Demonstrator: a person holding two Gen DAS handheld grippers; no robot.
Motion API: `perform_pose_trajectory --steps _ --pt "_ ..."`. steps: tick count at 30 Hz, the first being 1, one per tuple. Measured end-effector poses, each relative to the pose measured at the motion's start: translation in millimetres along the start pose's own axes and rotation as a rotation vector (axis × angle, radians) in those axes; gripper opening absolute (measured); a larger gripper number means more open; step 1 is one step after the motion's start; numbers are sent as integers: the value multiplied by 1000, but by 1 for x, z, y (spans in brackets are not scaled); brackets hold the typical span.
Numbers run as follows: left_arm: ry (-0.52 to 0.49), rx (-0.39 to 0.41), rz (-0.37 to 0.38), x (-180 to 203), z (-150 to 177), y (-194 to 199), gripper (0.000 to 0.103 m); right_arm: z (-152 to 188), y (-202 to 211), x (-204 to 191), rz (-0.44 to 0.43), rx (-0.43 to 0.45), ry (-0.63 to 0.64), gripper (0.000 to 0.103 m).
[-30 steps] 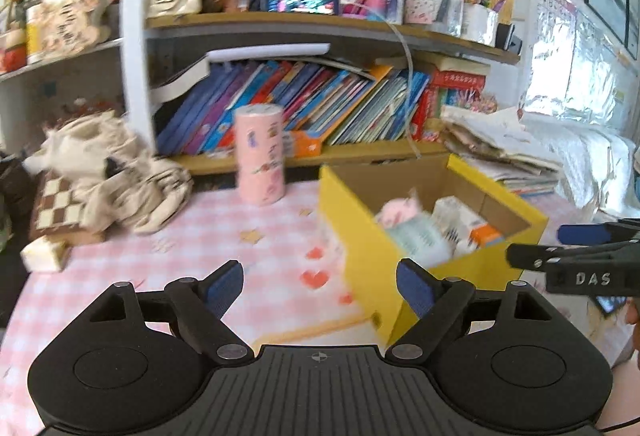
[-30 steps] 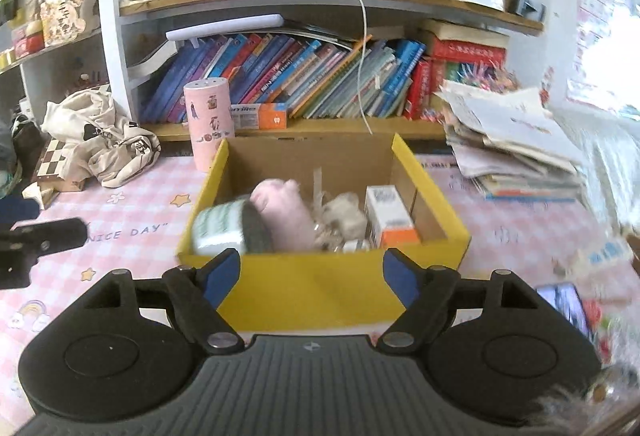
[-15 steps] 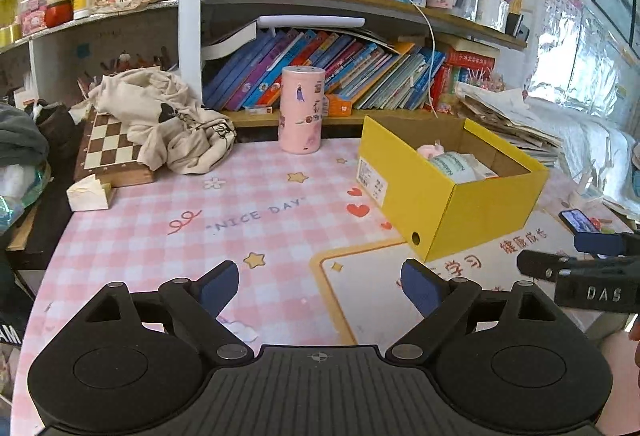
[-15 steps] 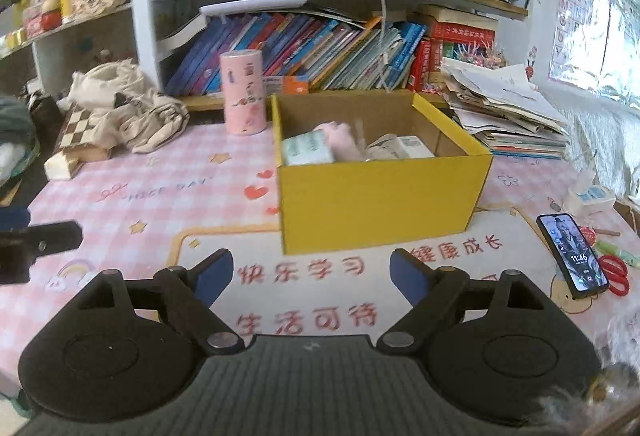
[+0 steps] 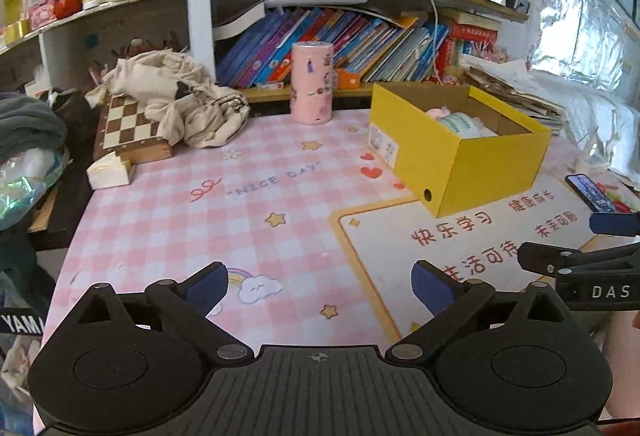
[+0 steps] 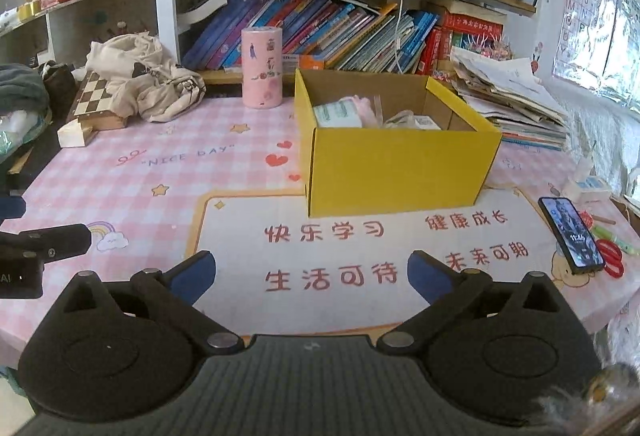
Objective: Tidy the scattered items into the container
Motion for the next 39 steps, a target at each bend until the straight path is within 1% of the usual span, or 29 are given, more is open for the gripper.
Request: perform_pose_trajectory --steps 11,18,39 --pt "3 10 9 -5 -1 5 101 -1 6 -4 10 5 5 103" --pt "4 -3 18 -5 3 6 101 1 8 -5 16 -3 10 103" --pt "7 -4 -1 -12 2 8 101 1 10 -8 3 1 24 103"
Point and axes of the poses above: each gripper's, at about its wrist camera, not at the fingertips, and y roughly against the way its jaws point, x to its right, z to its underside, the point moved 10 cm from there along -y, roughly the way its jaws point, and after that the axes turned 13 degrees about y, right-handed, at the moved point
